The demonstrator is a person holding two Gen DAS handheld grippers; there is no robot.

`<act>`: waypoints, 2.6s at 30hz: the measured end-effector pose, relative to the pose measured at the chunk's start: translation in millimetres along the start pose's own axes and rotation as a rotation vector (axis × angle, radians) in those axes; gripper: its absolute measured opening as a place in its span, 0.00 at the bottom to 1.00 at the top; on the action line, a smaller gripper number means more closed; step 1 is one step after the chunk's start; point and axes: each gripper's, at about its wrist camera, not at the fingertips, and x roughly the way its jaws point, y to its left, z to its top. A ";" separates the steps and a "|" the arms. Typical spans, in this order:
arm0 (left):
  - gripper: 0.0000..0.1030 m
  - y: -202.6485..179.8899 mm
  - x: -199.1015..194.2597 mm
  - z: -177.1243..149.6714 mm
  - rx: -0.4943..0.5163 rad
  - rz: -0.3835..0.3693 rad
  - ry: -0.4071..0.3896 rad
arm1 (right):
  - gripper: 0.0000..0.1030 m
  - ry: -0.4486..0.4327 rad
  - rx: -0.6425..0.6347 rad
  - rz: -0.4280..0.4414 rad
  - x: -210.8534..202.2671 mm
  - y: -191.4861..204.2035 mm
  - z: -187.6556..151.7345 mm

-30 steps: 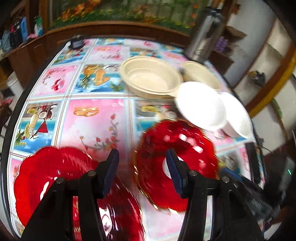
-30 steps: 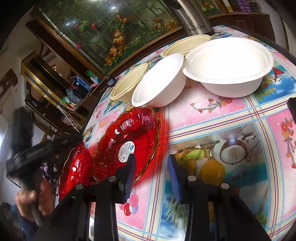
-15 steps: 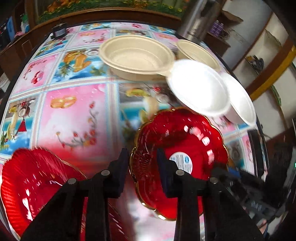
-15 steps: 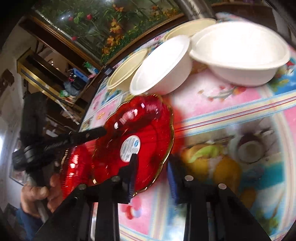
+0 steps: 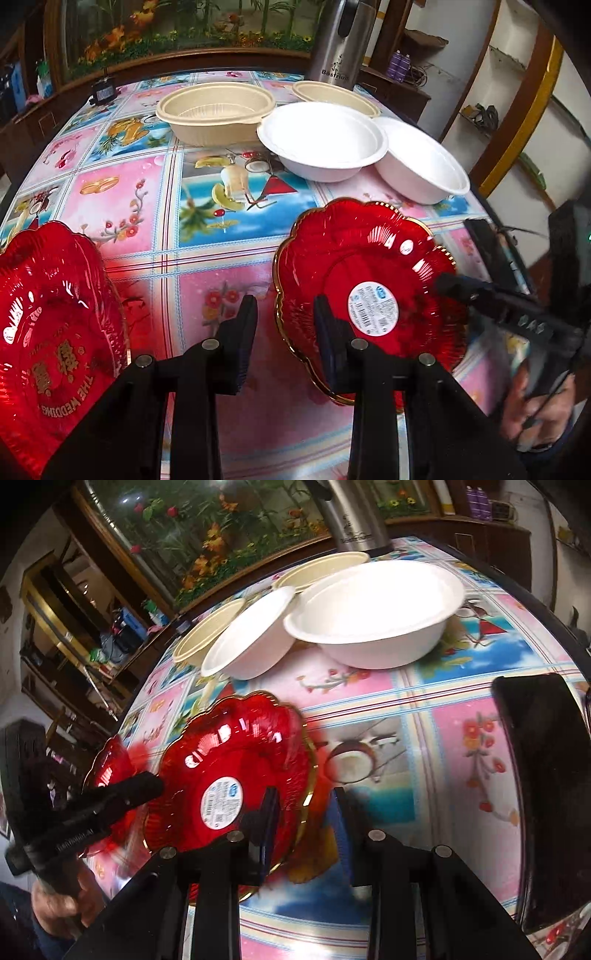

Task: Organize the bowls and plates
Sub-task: 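Lift the small red plate with the left gripper over the large red plate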

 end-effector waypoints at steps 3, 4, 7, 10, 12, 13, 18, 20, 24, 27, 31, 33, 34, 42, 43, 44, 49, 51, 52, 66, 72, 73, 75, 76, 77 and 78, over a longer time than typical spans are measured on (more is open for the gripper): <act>0.27 -1.2 8.2 -2.0 0.014 0.010 -0.002 | 0.25 0.000 -0.001 0.007 2.1 -0.1 2.0; 0.27 -1.7 12.0 -2.8 0.020 0.005 0.005 | 0.16 0.002 -0.005 0.006 3.0 0.5 1.8; 0.27 -5.0 12.9 -5.3 0.038 0.013 -0.012 | 0.10 0.001 -0.017 0.001 2.8 3.4 1.8; 0.20 -8.7 11.8 -7.1 0.045 0.009 -0.021 | 0.09 -0.010 -0.019 0.000 2.4 5.0 2.0; 0.20 -11.4 10.6 -8.3 0.056 0.018 -0.023 | 0.09 -0.024 -0.024 -0.006 -0.3 6.3 1.1; 0.20 -13.5 8.3 -9.9 0.062 0.022 -0.030 | 0.09 -0.034 -0.030 -0.011 -2.5 7.4 0.2; 0.20 -18.5 -5.3 -11.1 0.075 0.049 -0.069 | 0.09 -0.071 -0.058 -0.030 -10.7 12.7 -4.5; 0.20 -18.6 -10.6 -11.2 0.074 0.053 -0.080 | 0.09 -0.086 -0.068 -0.024 -13.7 15.4 -6.6; 0.20 -19.0 -18.1 -12.2 0.078 0.070 -0.100 | 0.10 -0.091 -0.077 -0.013 -16.5 18.9 -7.6; 0.20 -20.0 -22.8 -13.3 0.084 0.080 -0.113 | 0.10 -0.100 -0.083 -0.008 -19.9 21.7 -5.7; 0.20 -20.2 -28.8 -14.9 0.092 0.097 -0.132 | 0.10 -0.118 -0.095 -0.006 -24.3 26.7 -5.3; 0.20 -19.4 -31.2 -15.8 0.091 0.101 -0.141 | 0.10 -0.120 -0.099 -0.005 -25.1 29.3 -4.9; 0.20 -18.7 -32.4 -15.9 0.091 0.103 -0.143 | 0.10 -0.122 -0.102 -0.002 -25.8 31.1 -5.0; 0.20 -13.0 -45.0 -16.5 0.083 0.121 -0.177 | 0.11 -0.130 -0.126 0.004 -28.6 45.0 -2.4; 0.20 -11.2 -46.9 -16.2 0.081 0.124 -0.184 | 0.11 -0.131 -0.130 0.004 -28.7 46.7 -2.1; 0.20 -9.6 -49.0 -16.1 0.077 0.126 -0.191 | 0.11 -0.132 -0.136 0.003 -28.9 50.0 -1.5; 0.20 1.1 -58.1 -15.2 0.060 0.145 -0.216 | 0.12 -0.132 -0.170 0.006 -27.8 66.0 2.1; 0.20 7.7 -62.1 -15.2 0.044 0.148 -0.225 | 0.12 -0.132 -0.184 0.007 -26.8 72.1 4.0; 0.20 12.3 -65.0 -15.6 0.033 0.150 -0.231 | 0.13 -0.132 -0.195 0.006 -26.3 76.6 5.1; 0.20 88.7 -109.7 -36.2 -0.128 0.233 -0.302 | 0.14 -0.117 -0.398 0.035 -6.2 177.5 11.0; 0.20 124.6 -113.2 -50.9 -0.209 0.279 -0.287 | 0.14 -0.097 -0.490 0.051 15.9 224.6 4.4; 0.20 129.0 -113.4 -52.7 -0.220 0.285 -0.283 | 0.14 -0.090 -0.507 0.052 22.3 232.0 3.1; 0.21 138.8 -111.7 -56.1 -0.237 0.300 -0.269 | 0.14 -0.073 -0.522 0.057 31.1 240.8 0.3; 0.21 144.3 -110.9 -58.4 -0.250 0.304 -0.263 | 0.14 -0.061 -0.535 0.057 38.4 246.9 -1.3; 0.20 148.2 -110.1 -60.2 -0.260 0.308 -0.259 | 0.14 -0.052 -0.543 0.056 43.0 250.4 -2.5; 0.20 150.7 -110.4 -62.9 -0.264 0.311 -0.257 | 0.14 -0.040 -0.549 0.058 48.4 253.7 -3.3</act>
